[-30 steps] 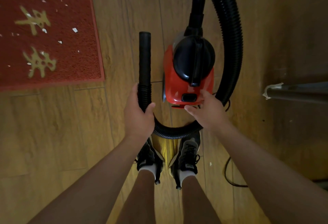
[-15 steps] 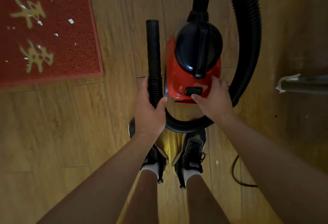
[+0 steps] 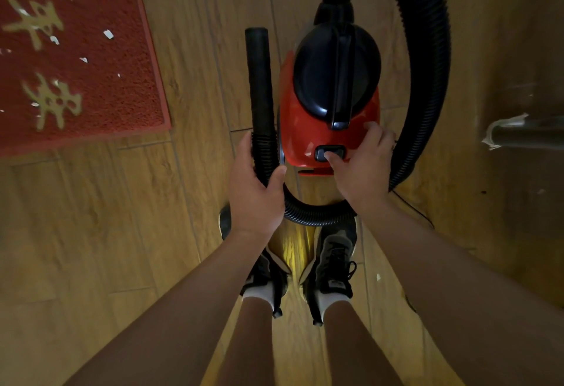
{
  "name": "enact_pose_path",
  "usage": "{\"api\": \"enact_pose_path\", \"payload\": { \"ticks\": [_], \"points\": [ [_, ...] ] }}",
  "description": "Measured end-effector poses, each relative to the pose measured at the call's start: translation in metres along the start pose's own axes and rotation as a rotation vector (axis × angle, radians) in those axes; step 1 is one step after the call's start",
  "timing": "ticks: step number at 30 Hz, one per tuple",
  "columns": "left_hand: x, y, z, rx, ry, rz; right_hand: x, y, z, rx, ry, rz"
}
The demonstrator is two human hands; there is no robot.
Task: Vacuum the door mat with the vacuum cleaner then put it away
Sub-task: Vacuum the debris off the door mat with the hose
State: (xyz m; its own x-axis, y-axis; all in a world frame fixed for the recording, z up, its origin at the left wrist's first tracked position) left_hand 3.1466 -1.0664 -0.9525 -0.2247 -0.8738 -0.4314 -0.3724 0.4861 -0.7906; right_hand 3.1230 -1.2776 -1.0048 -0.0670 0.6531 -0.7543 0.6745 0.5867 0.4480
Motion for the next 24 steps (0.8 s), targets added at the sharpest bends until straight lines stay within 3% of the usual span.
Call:
{"api": "enact_pose_path", "payload": {
  "ticks": [12,24],
  "points": [
    [0.006,0.015,0.002,-0.048,0.043,-0.024,0.008,0.004,0.007,0.061,-0.052,-0.044],
    [-0.001,0.006,0.002,-0.061,0.06,-0.029,0.002,0.005,0.0,0.035,0.008,-0.006]
  ]
}}
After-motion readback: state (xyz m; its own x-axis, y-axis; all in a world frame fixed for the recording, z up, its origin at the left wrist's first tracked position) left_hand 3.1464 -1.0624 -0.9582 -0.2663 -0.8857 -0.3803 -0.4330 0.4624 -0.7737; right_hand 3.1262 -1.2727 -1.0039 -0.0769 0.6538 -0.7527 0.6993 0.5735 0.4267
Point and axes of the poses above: each hand's wrist, its own z-axis towards the middle knuckle, its own x-axis out of the palm, y = z × x, the point moved 7 cm from there along z, towards the middle knuckle, and after that the axes turned 4 degrees about y, right-handed, at the moved point
